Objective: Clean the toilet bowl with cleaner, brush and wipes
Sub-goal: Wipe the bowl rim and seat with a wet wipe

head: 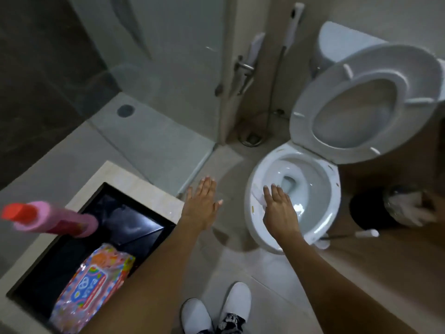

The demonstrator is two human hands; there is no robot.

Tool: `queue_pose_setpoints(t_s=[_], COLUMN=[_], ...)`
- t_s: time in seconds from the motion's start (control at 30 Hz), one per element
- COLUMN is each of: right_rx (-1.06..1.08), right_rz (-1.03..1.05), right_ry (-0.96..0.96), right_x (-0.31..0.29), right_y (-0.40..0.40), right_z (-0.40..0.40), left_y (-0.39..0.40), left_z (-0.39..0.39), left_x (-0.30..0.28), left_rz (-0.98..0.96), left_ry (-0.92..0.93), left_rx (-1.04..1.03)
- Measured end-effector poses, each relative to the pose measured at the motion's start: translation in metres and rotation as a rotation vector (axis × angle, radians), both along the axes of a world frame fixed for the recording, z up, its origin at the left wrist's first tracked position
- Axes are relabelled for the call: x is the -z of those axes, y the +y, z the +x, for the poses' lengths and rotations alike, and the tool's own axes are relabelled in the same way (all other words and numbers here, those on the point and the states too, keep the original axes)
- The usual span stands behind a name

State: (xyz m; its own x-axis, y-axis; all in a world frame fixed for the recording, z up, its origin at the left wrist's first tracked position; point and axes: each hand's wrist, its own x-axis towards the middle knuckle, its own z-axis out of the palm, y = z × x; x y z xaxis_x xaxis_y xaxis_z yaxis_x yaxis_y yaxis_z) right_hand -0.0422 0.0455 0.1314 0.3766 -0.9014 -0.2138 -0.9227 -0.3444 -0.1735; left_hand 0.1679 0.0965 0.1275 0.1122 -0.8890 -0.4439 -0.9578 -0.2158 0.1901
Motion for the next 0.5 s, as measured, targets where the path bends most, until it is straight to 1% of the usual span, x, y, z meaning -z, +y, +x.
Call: queue_pose_setpoints(t_s=[0.27, 0.5], right_rx=[0.141, 0.229], right_rz=[0.016, 0.114], right_ry=[-0.015, -0.077], right_x=[0.035, 0.083], right_y=[-0.018, 0.001], right_z=[-0.094, -0.130], left_y=[-0.049, -0.036], left_z=[-0.093, -0.141], left_x=[0.031, 0.083], left_rz=[0.051, 0.090], left_ry=[0.025, 0.008], left_rx=[0.158, 0.287])
